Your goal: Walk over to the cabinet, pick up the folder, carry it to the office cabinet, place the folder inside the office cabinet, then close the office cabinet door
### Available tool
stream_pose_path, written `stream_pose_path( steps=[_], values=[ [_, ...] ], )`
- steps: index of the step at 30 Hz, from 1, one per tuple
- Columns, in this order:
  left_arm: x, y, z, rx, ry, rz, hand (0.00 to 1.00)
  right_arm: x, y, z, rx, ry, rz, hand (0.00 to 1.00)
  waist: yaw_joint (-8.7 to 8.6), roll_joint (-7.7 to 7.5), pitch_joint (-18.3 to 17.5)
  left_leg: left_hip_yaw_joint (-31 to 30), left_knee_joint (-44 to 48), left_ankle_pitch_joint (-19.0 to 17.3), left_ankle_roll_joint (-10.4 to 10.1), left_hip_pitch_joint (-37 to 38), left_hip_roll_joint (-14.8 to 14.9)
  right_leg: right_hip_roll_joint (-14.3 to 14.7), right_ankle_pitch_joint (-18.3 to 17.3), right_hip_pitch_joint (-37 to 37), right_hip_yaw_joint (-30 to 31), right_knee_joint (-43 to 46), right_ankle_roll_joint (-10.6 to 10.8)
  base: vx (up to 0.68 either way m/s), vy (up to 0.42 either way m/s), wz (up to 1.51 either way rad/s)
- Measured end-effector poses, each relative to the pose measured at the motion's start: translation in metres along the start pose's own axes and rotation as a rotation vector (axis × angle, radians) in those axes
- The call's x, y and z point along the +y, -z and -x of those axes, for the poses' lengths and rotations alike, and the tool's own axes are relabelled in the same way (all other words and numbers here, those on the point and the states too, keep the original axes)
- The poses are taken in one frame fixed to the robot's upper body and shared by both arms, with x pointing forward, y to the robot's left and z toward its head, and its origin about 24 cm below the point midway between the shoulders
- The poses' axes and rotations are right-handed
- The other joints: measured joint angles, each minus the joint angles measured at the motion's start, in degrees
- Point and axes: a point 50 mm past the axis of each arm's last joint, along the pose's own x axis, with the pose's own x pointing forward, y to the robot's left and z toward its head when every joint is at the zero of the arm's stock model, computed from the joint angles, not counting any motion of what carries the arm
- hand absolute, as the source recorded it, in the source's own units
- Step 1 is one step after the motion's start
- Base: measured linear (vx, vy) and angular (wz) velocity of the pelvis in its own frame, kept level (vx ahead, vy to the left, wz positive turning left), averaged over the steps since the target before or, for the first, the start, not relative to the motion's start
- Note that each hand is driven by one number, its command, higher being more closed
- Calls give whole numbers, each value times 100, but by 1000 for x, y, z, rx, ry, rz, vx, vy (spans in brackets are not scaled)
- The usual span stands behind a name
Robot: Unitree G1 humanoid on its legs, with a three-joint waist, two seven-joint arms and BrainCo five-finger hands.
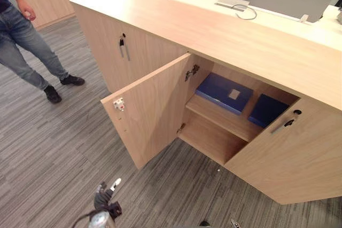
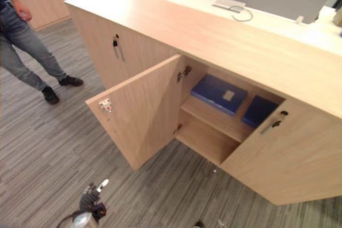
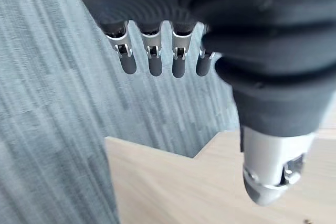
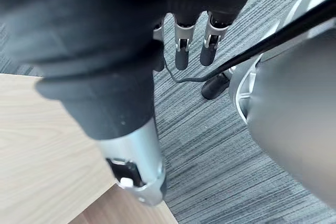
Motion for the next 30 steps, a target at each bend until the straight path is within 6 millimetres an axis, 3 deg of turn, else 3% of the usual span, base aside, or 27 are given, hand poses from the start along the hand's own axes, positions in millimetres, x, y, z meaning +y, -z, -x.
stream_pose_path(
  steps=[4,8,11,16,20,30],
  values=[
    [20,-44,-18,-114,-90,-16,0,-16,0,1,5,30,-42,0,-58,1,-116,212,-2,-24,-16,59,-6,38,105,-30,191,-144,-9,-44,-24,-27],
    [19,-90,-31,-227,-100,-113,0,-39,0,4,-4,80,-102,0,-179,0,-160,312,-2,-38,-36,120,6,64,116,-43,302,-151,-16,-36,-35,-13],
    [17,-112,-42,-242,-107,-157,0,-52,0,6,-9,104,-122,0,-217,-4,-178,527,27,-80,-81,234,37,123,161,-55,520,-189,-41,-33,-45,-33],
    [-6,-125,-48,-254,-39,-266,0,-62,1,8,-8,119,-128,0,-350,-15,-174,632,251,-218,-103,232,117,155,206,-65,595,-195,-97,-21,-50,-16],
    [-31,-131,-52,-245,31,-341,0,-67,1,9,-13,120,-135,0,-358,-37,-170,826,483,-355,-114,186,198,189,267,-202,803,-172,-163,-27,-43,-29],
    [4,-150,-59,-228,-57,-486,0,-87,5,14,-4,151,-133,0,-375,-280,-132,1311,1288,-876,-225,175,480,288,373,-447,1354,-17,-218,-49,-18,-33]
  ],
)
